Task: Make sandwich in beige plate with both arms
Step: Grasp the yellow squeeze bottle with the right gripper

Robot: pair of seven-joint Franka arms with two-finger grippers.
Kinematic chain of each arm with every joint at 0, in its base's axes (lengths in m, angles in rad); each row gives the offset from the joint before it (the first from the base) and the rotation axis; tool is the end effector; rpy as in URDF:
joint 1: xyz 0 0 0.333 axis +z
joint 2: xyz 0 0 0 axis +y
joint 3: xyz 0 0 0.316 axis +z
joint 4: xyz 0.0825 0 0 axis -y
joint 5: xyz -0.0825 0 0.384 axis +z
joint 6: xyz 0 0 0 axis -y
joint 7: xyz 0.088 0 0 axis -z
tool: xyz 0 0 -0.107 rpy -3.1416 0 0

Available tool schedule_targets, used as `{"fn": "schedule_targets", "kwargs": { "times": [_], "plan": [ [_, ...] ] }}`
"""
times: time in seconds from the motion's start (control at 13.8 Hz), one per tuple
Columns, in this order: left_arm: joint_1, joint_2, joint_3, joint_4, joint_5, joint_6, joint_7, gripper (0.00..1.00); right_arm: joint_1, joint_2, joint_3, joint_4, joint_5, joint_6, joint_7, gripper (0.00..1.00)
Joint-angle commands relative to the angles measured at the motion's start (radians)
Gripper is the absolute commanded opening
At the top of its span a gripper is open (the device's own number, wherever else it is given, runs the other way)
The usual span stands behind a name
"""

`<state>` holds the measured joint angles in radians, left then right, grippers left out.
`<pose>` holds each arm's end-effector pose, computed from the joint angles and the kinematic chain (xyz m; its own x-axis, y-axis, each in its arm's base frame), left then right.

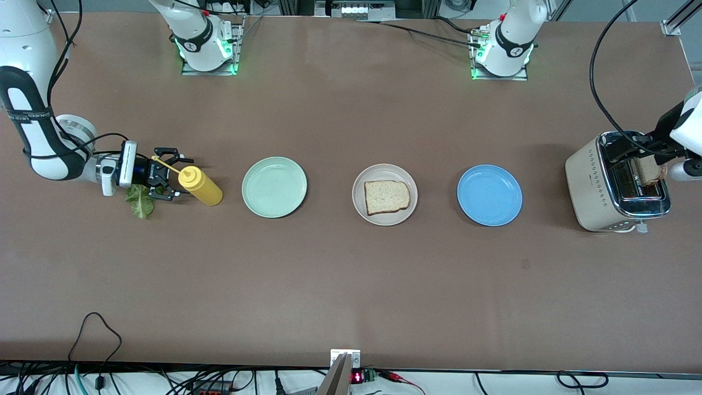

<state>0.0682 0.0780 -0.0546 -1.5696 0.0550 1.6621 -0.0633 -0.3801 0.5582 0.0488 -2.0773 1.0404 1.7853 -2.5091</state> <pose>0.5854 0.0146 0.5889 0.9973 0.0720 0.0177 0.0728 -0.9961 -0.0495 0.5077 -0.0953 0.1475 0.1291 0.4039 0.9056 0.9913 -0.0281 -0.1288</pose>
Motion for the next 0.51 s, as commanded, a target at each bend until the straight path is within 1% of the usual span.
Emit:
{"fn": "schedule_targets", "kwargs": {
  "times": [0.0,0.14,0.43],
  "plan": [
    [0.002,-0.003,-0.002,0.005,-0.008,-0.016,0.010,1.00,-0.014,0.011,0.008,0.026,0.026,0.028,0.004,1.00],
    [0.002,-0.003,-0.002,0.005,-0.006,-0.016,0.008,1.00,-0.014,0.022,0.008,0.033,0.062,0.039,0.003,1.00],
    [0.004,-0.004,-0.002,0.006,-0.006,-0.018,0.010,1.00,-0.005,0.037,0.008,0.043,0.095,0.046,0.003,1.00]
  ]
}}
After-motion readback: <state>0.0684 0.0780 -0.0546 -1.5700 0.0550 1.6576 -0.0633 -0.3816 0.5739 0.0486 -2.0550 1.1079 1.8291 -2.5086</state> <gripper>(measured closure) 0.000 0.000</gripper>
